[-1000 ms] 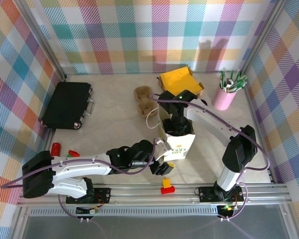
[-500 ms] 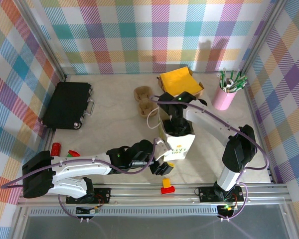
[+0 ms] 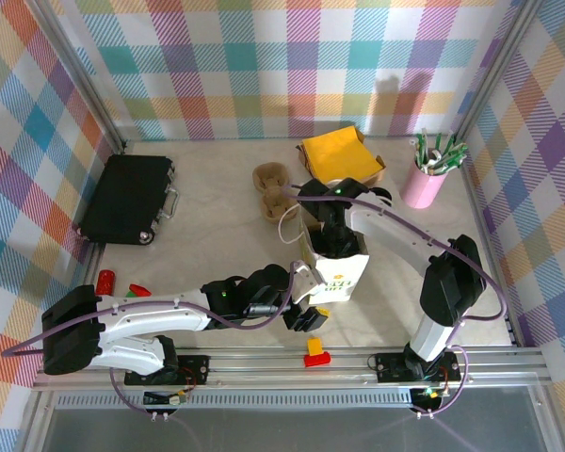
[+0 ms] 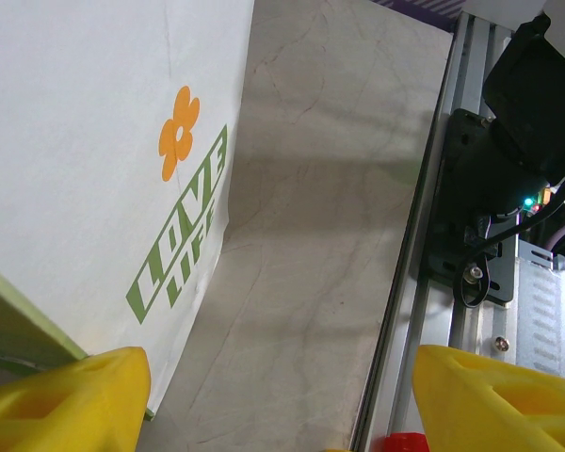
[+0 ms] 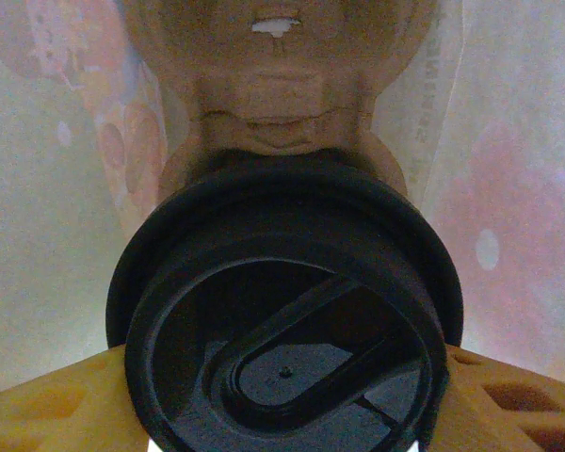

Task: Pack the takeout coffee

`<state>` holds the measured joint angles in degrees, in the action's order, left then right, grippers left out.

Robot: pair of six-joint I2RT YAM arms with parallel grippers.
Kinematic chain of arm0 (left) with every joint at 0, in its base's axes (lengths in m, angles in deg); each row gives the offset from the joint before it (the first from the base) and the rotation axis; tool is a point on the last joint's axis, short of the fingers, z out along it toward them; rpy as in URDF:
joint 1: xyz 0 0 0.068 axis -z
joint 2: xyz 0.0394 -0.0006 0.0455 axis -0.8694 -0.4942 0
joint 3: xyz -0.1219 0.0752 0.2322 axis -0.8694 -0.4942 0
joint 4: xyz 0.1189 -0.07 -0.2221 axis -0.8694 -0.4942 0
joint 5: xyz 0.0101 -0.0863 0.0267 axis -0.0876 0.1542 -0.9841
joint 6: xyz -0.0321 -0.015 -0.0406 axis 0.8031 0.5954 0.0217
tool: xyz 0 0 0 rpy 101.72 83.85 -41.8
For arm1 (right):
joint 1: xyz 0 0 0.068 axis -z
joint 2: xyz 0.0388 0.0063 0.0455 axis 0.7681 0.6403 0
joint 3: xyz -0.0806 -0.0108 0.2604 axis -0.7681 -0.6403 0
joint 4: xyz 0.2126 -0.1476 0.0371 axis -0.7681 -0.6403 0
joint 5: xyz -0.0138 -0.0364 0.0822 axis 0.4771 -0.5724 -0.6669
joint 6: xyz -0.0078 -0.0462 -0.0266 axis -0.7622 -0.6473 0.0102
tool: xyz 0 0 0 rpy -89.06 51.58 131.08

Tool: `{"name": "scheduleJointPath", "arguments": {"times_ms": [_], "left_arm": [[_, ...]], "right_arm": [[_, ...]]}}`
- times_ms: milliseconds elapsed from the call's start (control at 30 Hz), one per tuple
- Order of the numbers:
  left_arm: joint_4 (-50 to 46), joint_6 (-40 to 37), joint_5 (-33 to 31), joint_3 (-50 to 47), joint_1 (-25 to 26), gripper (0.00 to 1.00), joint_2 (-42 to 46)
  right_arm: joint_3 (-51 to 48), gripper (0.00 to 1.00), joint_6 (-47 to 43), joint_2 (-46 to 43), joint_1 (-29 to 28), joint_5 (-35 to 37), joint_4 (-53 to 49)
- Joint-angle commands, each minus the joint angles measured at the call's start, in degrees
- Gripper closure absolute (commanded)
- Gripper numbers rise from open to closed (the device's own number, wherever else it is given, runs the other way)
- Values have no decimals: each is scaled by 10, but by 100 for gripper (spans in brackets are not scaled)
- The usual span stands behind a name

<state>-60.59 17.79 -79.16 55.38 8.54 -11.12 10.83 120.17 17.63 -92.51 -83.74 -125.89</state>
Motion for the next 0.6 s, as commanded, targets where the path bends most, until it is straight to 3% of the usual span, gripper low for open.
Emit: {"name": "scheduleJointPath", "arguments": {"times_ms": [0, 567], "left_arm": [[6, -8, -5, 8, 3, 27, 1], [6, -7, -7, 8, 3, 27, 1]], "right_arm": [[-19, 54, -3, -2, 1, -4, 0], [-53, 54, -3, 3, -1, -8, 23]]}}
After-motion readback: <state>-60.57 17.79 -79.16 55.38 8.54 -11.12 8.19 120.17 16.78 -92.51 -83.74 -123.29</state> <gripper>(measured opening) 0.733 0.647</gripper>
